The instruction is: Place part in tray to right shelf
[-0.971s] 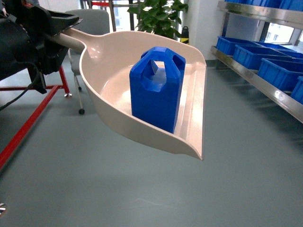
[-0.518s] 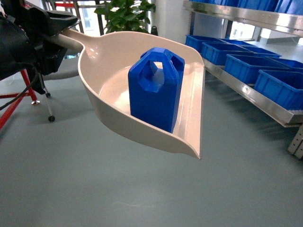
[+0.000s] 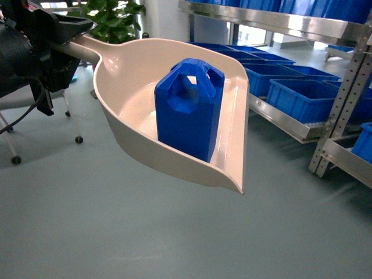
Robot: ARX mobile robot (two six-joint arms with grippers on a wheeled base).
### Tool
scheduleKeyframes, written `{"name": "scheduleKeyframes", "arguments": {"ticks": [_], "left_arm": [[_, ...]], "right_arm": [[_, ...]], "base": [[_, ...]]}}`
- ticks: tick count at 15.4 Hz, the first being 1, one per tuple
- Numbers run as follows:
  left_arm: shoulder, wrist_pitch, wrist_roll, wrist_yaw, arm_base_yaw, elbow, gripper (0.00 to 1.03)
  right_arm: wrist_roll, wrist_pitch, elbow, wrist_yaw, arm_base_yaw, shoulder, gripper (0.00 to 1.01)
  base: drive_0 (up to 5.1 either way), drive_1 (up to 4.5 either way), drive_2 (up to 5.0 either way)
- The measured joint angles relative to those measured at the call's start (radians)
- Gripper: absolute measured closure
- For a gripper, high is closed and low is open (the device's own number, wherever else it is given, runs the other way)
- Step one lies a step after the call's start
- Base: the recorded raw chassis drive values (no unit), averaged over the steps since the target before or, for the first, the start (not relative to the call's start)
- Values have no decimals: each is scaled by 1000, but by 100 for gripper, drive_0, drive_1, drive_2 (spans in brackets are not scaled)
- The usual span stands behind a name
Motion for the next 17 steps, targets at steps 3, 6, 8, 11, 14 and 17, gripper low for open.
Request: {"name": "scheduleKeyframes", "arguments": {"ticks": [3,6,8,11,14,17], "left_arm": [[0,0,0,0,0,0,90],[0,0,0,0,0,0,90],[0,0,0,-2,0,0,90],[0,0,0,-1,0,0,90],[0,0,0,0,0,0,90],[0,0,0,0,0,0,90]], "right_arm": [[0,0,0,0,0,0,3],[0,0,0,0,0,0,3],[0,0,0,0,0,0,3],[0,0,0,0,0,0,3],[0,0,0,0,0,0,3],[0,0,0,0,0,0,3]], "base": [[-142,-142,-142],[-149,-149,-149],[-152,-152,-152],[-157,-157,-157],[-151,-151,-151],[-144,-144,-144]]}}
